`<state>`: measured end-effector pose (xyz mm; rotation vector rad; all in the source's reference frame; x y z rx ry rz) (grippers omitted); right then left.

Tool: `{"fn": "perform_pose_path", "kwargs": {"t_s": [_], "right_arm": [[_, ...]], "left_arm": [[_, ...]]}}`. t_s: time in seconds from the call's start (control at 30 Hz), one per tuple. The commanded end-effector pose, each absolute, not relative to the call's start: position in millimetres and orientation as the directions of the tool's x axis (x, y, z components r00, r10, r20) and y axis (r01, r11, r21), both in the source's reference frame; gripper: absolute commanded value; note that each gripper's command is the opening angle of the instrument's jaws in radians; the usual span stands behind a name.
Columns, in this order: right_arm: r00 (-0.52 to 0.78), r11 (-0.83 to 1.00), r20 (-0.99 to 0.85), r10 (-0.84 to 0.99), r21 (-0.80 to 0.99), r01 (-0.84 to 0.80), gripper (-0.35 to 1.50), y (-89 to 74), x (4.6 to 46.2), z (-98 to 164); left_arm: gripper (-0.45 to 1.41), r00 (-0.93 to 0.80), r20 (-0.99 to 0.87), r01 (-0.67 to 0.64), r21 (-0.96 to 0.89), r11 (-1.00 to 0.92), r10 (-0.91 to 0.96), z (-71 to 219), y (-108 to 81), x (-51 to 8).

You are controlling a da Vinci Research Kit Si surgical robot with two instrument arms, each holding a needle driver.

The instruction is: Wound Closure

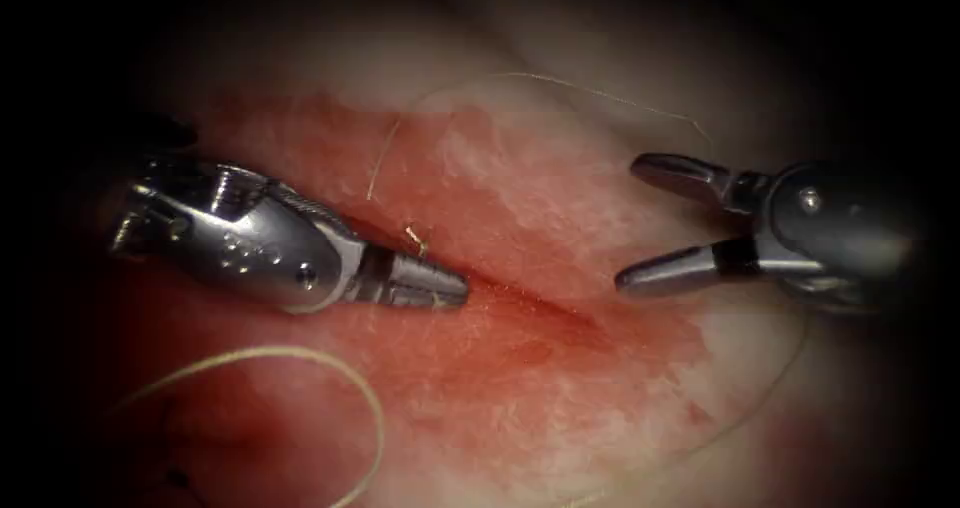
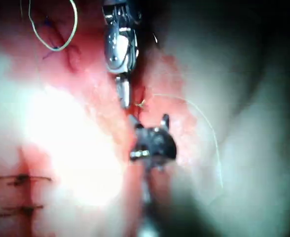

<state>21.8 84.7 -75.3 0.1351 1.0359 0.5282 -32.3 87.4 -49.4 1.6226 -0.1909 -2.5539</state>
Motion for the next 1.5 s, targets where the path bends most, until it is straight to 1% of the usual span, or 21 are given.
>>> {"fn": "perform_pose_path", "kwargs": {"t_s": [0.03,0.07,0.1,0.13,0.2,0.27,0.4,0.43,0.47,0.5,0.53,0.77,0.93,1.0,1.07,1.2,1.5], "right_arm": [[0.397,0.868,-0.783,0.478,0.352,-0.351,1.41,84.6,22.6,-74.5],[0.397,0.868,-0.783,0.478,0.351,-0.351,1.41,84.7,22.5,-74.5],[0.397,0.868,-0.784,0.478,0.352,-0.350,1.41,84.7,22.4,-74.5],[0.395,0.866,-0.782,0.483,0.357,-0.351,1.41,84.7,22.2,-74.5],[0.397,0.866,-0.780,0.483,0.359,-0.348,1.41,84.7,22.0,-74.6],[0.397,0.866,-0.780,0.483,0.359,-0.347,1.41,84.7,21.9,-74.7],[0.397,0.866,-0.780,0.483,0.359,-0.347,1.41,84.7,22.0,-74.7],[0.395,0.863,-0.778,0.488,0.364,-0.349,1.41,84.7,22.0,-74.7],[0.395,0.863,-0.778,0.488,0.364,-0.349,1.41,84.7,22.0,-74.7],[0.395,0.863,-0.778,0.488,0.364,-0.349,1.41,84.7,22.0,-74.7],[0.395,0.863,-0.778,0.488,0.364,-0.349,1.41,84.7,22.0,-74.7],[0.393,0.861,-0.776,0.493,0.369,-0.351,1.41,84.6,22.0,-74.8],[0.390,0.860,-0.777,0.493,0.370,-0.351,1.41,84.6,22.0,-75.0],[0.390,0.860,-0.777,0.494,0.369,-0.353,1.41,84.6,22.2,-74.9],[0.389,0.860,-0.778,0.494,0.369,-0.352,1.41,84.5,22.4,-74.8],[0.375,0.870,-0.793,0.481,0.376,-0.321,1.35,83.8,23.8,-73.9],[0.328,0.894,-0.840,0.432,0.353,-0.275,1.33,82.9,27.4,-71.7]], "left_arm": [[0.01,-0.425,-0.892,0.023,0.161,-0.987,-0.155,-48.8,86.7,-33.2],[0.06,-0.426,-0.891,0.022,0.162,-0.986,-0.156,-48.9,86.4,-33.3],[0.06,-0.425,-0.891,0.024,0.162,-0.986,-0.157,-48.9,86.2,-33.5],[0.01,-0.421,-0.893,0.027,0.161,-0.987,-0.157,-49.0,86.0,-33.7],[0.03,-0.421,-0.894,0.025,0.159,-0.987,-0.154,-49.5,85.8,-33.9],[0.14,-0.421,-0.894,0.024,0.157,-0.987,-0.152,-49.9,85.7,-34.1],[0.28,-0.421,-0.894,0.025,0.157,-0.987,-0.153,-50.1,85.3,-34.2],[0.27,-0.421,-0.894,0.025,0.157,-0.987,-0.153,-50.1,85.3,-34.2],[-0.07,-0.420,-0.894,0.027,0.158,-0.987,-0.154,-50.0,85.3,-34.0],[-0.19,-0.426,-0.891,0.036,0.155,-0.987,-0.155,-50.0,85.2,-34.0],[-0.35,-0.429,-0.890,0.040,0.154,-0.987,-0.156,-50.0,85.2,-34.0],[-0.35,-0.439,-0.884,0.040,0.161,-0.986,-0.162,-49.5,85.2,-33.0],[-0.35,-0.479,-0.878,-0.084,0.024,-0.996,0.019,-48.6,85.6,-32.1],[-0.35,-0.475,-0.878,-0.122,-0.006,-0.992,0.064,-48.3,86.0,-31.3],[-0.35,-0.472,-0.879,-0.119,-0.011,-0.993,0.066,-48.4,86.4,-30.5],[-0.35,-0.430,-0.899,-0.127,-0.027,-0.991,0.080,-49.1,88.0,-28.8],[-0.35,-0.383,-0.917,-0.172,-0.048,-0.984,0.112,-50.8,91.1,-28.3]]}}
